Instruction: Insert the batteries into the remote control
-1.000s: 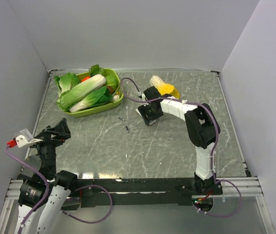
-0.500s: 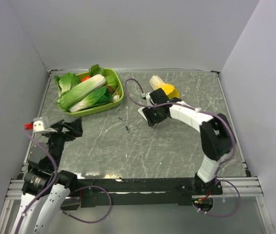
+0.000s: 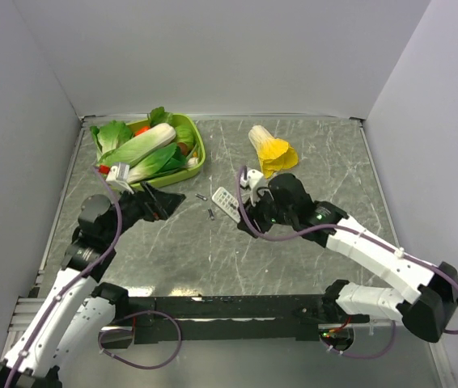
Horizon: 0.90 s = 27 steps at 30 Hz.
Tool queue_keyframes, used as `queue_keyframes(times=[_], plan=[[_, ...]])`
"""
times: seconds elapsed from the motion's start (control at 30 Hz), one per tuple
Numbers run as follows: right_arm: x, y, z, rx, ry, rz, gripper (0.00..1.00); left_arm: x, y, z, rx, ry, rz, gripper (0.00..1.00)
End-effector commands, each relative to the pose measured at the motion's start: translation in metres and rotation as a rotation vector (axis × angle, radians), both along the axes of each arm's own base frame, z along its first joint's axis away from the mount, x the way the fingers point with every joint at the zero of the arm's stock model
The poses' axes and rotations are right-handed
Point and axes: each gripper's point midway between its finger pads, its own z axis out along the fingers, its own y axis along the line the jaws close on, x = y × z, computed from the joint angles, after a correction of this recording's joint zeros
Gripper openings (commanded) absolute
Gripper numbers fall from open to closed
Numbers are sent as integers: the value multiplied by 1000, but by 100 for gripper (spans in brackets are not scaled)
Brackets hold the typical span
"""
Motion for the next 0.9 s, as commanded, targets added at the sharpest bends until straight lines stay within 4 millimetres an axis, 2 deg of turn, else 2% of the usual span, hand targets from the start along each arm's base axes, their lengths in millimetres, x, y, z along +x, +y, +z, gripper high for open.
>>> queue_keyframes(times=[0.0,0.1,0.13,0.17,0.2,0.23,0.27,0.33,0.5,0.63,0.87], plan=[[-12,15,23,103,-75,41,15,-12,-36,35,-284,58,-194,97],[-17,17,22,104,-88,43,15,-8,-45,38,-318,88,-201,97],[-18,17,21,102,-91,40,15,-12,-54,37,-312,102,-219,97],[-19,18,21,98,-96,40,15,-9,-58,28,-283,138,-211,97],[-19,19,20,95,-99,39,15,-3,-60,32,-275,134,-178,97],[-19,19,18,93,-101,39,15,-9,-70,30,-260,147,-205,97],[-20,20,18,92,-105,36,15,-7,-75,20,-237,184,-197,97],[-20,21,18,95,-108,36,15,-8,-84,17,-223,201,-197,97],[-20,23,20,107,-118,30,15,-7,-96,-3,-203,257,-184,99],[-19,24,21,116,-125,24,15,-6,-103,-8,-219,270,-188,89],[-20,27,18,124,-120,24,16,-9,-115,-11,-242,288,-211,78]])
